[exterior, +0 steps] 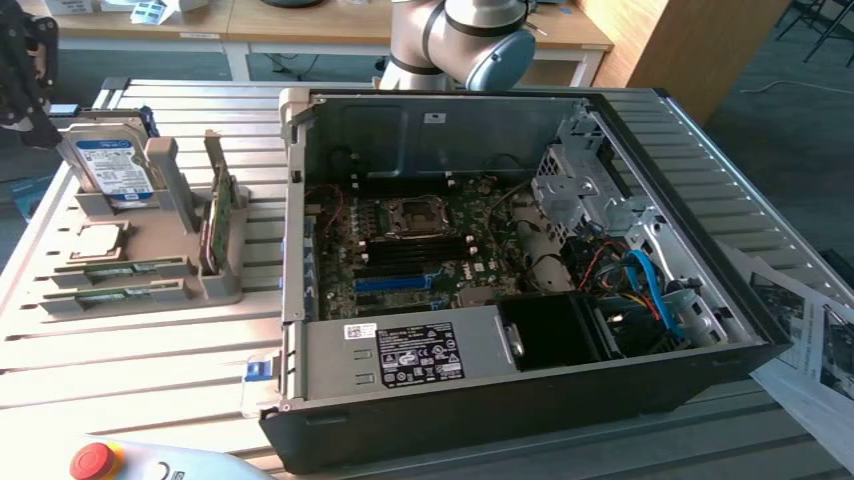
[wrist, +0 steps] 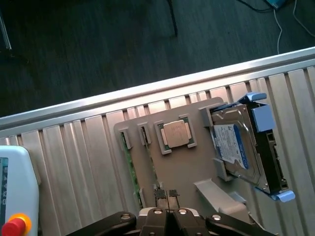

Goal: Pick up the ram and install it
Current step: 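Pick up the ram and move it above insertion slot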

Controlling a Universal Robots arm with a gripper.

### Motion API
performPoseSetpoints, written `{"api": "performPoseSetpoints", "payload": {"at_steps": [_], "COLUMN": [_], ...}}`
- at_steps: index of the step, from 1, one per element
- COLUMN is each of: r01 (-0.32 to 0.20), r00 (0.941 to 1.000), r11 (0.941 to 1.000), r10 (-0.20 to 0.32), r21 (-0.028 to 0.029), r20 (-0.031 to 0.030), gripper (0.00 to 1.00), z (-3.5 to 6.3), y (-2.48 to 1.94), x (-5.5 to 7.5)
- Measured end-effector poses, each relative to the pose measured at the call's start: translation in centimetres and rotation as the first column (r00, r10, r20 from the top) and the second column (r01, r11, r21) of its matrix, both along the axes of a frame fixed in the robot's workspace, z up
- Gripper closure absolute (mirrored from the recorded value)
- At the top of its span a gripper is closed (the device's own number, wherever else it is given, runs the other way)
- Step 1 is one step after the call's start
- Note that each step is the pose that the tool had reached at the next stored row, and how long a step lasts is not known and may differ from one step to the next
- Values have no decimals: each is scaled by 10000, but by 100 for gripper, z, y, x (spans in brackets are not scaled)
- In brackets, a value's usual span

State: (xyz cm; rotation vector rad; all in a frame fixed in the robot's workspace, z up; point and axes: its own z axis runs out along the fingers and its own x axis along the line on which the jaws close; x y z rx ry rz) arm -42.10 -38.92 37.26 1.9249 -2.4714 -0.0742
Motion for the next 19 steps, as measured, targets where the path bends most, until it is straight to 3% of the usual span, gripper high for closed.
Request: {"api": "performPoseSetpoints", "payload": {"at_steps": [6, 12, 19], "r01": [-886, -1784, -1879], "r00": [9961, 9839, 9822], "r11": [9961, 9840, 9822], "r10": [886, 1784, 1879], "r21": [-1, -2, -3], "r20": [16, 29, 31], "gripper": [89, 89, 89], "z": [0, 0, 0], "y": [0, 0, 0], "x": [0, 0, 0]}}
